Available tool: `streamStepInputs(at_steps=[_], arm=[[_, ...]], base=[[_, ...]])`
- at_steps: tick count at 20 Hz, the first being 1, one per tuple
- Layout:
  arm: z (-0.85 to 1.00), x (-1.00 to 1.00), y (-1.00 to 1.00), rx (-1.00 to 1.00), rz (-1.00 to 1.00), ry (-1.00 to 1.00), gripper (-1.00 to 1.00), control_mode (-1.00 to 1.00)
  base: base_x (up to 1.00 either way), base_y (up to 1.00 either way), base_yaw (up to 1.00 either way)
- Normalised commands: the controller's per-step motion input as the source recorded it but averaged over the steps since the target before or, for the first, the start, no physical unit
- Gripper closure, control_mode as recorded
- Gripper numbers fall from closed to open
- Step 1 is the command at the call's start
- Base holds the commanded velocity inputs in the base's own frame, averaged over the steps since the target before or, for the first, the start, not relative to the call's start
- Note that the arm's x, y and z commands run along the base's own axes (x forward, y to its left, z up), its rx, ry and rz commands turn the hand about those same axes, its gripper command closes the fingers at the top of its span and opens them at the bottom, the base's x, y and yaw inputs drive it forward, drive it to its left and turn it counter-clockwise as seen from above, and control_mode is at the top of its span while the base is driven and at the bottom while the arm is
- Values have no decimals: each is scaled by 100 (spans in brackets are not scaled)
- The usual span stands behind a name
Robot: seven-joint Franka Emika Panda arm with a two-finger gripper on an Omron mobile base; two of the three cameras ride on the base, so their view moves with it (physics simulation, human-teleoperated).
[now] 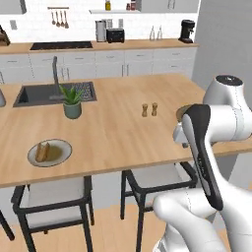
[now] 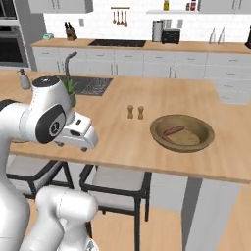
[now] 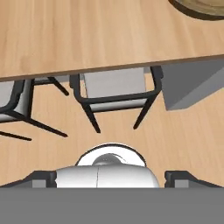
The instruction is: Place one bun and one sausage from the bowl on each plate.
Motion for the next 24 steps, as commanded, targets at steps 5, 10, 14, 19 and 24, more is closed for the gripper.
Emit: streamStepInputs(at_steps=[5,10,14,19,24], arm=[[0,0,0,0,0,0,-100,100],[0,0,0,0,0,0,-100,100],[0,0,0,0,0,0,-100,100],[0,0,0,0,0,0,-100,100],[0,0,0,0,0,0,-100,100]], base=[[45,-96,0],[38,-75,-1],[32,-46,-4],[33,-20,-4],[48,-7,0]])
